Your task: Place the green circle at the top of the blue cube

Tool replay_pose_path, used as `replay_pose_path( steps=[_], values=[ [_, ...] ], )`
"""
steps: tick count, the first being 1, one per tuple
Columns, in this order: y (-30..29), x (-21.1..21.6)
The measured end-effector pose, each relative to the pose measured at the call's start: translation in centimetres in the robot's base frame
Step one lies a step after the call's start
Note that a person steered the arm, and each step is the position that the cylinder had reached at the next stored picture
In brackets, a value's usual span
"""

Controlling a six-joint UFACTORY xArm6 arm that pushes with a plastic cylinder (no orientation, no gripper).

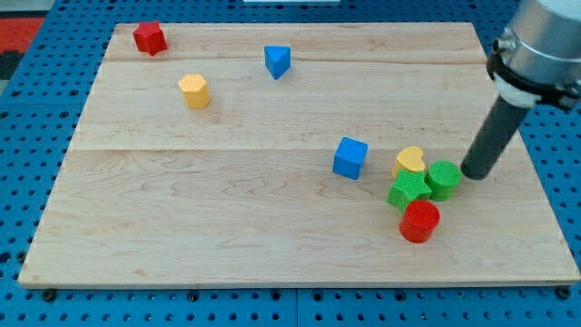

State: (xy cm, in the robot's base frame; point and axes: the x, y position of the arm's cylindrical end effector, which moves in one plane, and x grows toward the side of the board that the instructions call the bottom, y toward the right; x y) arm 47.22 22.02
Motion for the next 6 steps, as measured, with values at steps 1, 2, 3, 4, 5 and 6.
replay_pose_path(
  steps=[1, 2, 3, 4, 5, 6],
  values=[
    [1.7, 1.8],
    [6.0, 5.4],
    [-2.3, 4.9],
    [-4.5, -0.7],
    [-7.5, -4.5],
    [-2.3, 0.7]
  ],
)
